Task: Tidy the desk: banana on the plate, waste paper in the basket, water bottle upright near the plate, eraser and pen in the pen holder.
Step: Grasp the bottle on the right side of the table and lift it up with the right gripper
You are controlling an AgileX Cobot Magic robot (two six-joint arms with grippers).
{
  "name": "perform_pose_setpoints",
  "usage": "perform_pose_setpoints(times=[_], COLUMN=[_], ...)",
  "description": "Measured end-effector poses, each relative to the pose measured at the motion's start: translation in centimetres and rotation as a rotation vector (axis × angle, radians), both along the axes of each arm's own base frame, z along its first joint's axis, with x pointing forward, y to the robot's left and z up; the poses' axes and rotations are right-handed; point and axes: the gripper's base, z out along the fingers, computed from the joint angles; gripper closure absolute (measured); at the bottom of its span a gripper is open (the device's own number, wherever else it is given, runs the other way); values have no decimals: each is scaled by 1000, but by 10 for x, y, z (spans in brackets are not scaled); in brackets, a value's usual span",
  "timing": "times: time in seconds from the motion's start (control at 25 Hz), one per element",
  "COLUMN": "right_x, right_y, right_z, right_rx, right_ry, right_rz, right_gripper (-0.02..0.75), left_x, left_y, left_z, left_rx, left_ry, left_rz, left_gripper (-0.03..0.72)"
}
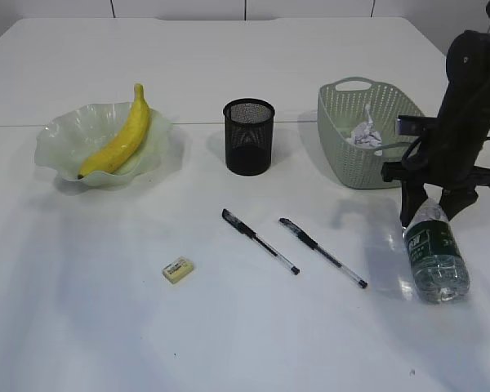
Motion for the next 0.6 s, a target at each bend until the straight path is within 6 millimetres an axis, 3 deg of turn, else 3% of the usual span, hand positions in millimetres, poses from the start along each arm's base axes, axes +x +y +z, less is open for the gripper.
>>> perform_pose_setpoints(times=[0.6], right_x=[-3], right_y=[6], right_z=[61], right_rx=[68], right_ry=[-151], right_rz=[-4], right_gripper=[375], left_x=[0], left_y=[0], left_z=[0], left_rx=[1], left_ry=[-4], left_rz=[2], left_gripper=[452])
